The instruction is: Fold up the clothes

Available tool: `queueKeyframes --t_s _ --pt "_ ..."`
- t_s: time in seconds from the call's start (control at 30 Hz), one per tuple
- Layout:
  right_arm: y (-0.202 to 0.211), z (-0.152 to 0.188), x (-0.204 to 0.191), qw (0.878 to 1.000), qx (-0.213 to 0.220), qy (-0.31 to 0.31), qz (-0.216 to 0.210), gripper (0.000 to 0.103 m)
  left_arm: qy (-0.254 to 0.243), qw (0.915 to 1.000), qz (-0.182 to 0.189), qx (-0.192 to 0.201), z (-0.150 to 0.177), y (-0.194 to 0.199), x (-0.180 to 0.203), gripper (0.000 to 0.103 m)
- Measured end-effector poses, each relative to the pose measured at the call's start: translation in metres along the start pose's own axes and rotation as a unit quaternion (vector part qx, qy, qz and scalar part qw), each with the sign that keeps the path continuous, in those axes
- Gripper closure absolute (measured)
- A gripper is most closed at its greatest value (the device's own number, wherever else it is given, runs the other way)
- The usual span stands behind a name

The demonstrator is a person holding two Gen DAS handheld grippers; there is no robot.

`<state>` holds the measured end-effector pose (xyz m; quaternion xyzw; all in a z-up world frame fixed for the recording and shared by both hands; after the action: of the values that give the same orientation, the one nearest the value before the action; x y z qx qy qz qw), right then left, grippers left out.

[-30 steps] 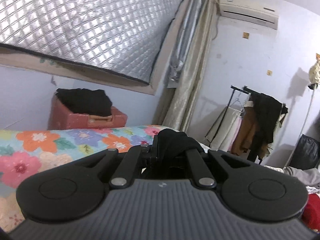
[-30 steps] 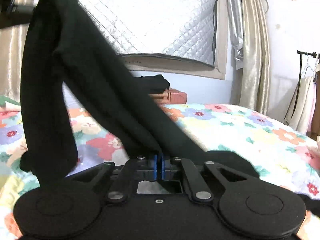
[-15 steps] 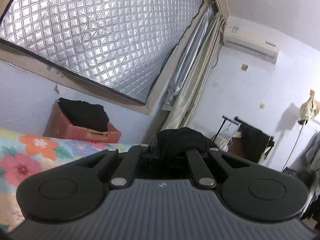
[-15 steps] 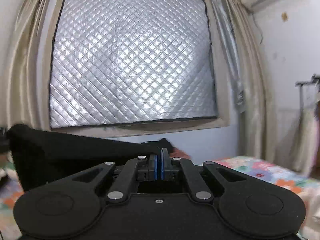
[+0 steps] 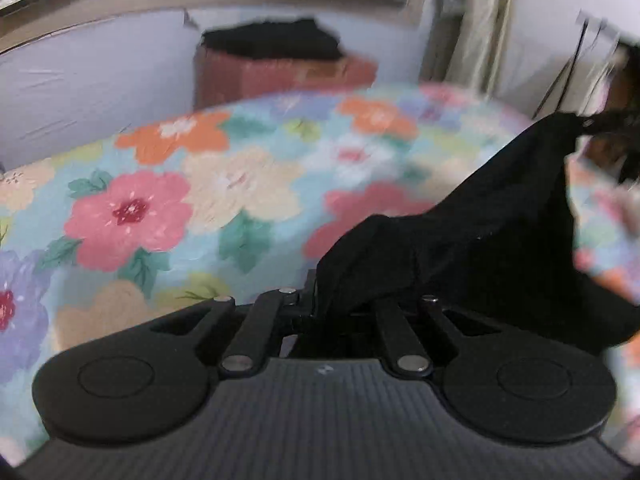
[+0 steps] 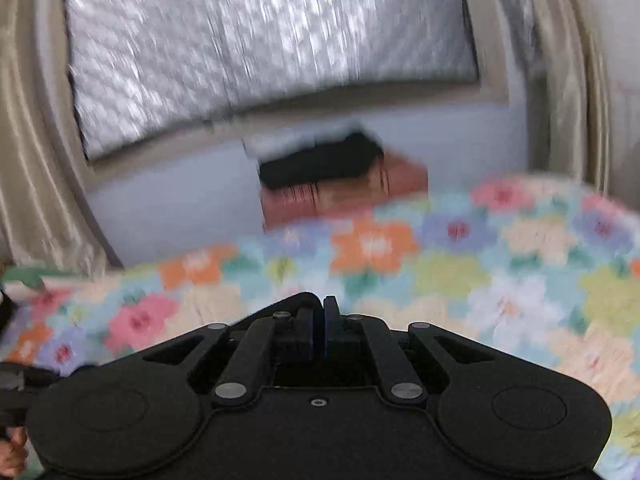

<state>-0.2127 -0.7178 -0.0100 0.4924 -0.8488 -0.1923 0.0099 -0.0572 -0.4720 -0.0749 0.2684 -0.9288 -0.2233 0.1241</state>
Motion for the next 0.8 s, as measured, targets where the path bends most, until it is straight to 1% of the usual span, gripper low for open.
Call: queueKeyframes --t_s 0.07,0.13,0.17,0.2,0.27,0.3,0.33,0.37,0.47,0.53,0.6,0.63,0.7,0.77,0.8 --pt "-0.016 0.024 0.012 0.999 -0.039 0.014 0.028 0.094 0.01 0.9993 -0.015 -0.033 0.014 -0.023 -0.015 0.093" --pt "-0.01 0.036 0.026 0.997 -0.049 0.037 0.045 0.092 0.007 0.9991 -0.017 -0.039 0.018 -0.028 -0.024 0.092" --pt "-0.003 0.04 0.034 0.997 -0.05 0.035 0.043 0.086 -0.001 0.9992 -0.018 -0.035 0.019 -0.026 -0.025 0.088" --pt "0.007 0.044 0.045 0.998 -0.052 0.026 0.037 0.072 -0.001 0.9994 -0.016 -0.029 0.016 -0.022 -0.026 0.085" --pt "0.024 0.057 0.064 0.998 -0.063 0.001 0.029 0.057 0.014 0.9998 -0.004 -0.015 0.006 -0.015 -0.027 0.075" --pt "0.032 0.064 0.073 0.997 -0.07 -0.009 0.025 0.056 0.03 0.9995 0.006 -0.008 0.0 -0.011 -0.027 0.072" --pt "0.04 0.073 0.08 0.997 -0.075 -0.014 0.021 0.056 0.047 0.9988 0.017 -0.001 -0.005 -0.008 -0.027 0.065" --pt "0.049 0.081 0.086 0.997 -0.079 -0.018 0.017 0.056 0.058 0.9979 0.027 0.007 -0.01 -0.004 -0.027 0.054" --pt "0.054 0.098 0.101 0.997 -0.073 -0.038 0.01 0.054 0.06 0.9972 0.035 0.027 -0.02 0.004 -0.023 0.041" --pt "0.056 0.107 0.108 0.996 -0.066 -0.062 0.002 0.053 0.044 0.9982 0.035 0.018 -0.019 0.006 -0.019 0.037" --pt "0.052 0.111 0.106 0.995 -0.063 -0.073 -0.01 0.053 0.023 0.9992 0.029 0.014 -0.017 0.004 -0.015 0.035" --pt "0.048 0.11 0.103 0.996 -0.058 -0.072 -0.016 0.053 0.011 0.9995 0.026 0.013 -0.016 0.003 -0.014 0.033" --pt "0.034 0.107 0.095 0.995 -0.062 -0.067 -0.04 0.051 -0.012 0.9997 0.018 0.01 -0.014 0.001 -0.01 0.029" --pt "0.016 0.103 0.088 0.995 -0.069 -0.058 -0.052 0.05 -0.03 0.9994 0.013 0.009 -0.012 -0.003 -0.009 0.022" --pt "0.007 0.101 0.083 0.994 -0.072 -0.056 -0.061 0.05 -0.034 0.9993 0.013 0.008 -0.009 -0.007 -0.01 0.022"
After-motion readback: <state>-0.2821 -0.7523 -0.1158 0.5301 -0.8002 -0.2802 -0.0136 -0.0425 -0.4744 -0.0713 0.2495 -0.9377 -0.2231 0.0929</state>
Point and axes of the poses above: each gripper's, at about its wrist camera, not at the fingertips, and y roughly against the way its jaws point, x to its right, z to its underside, the point moved 6 cm from there along -y, roughly the way its jaws point, and after that the axes turned 15 degrees about x, right-handed, at the moved point
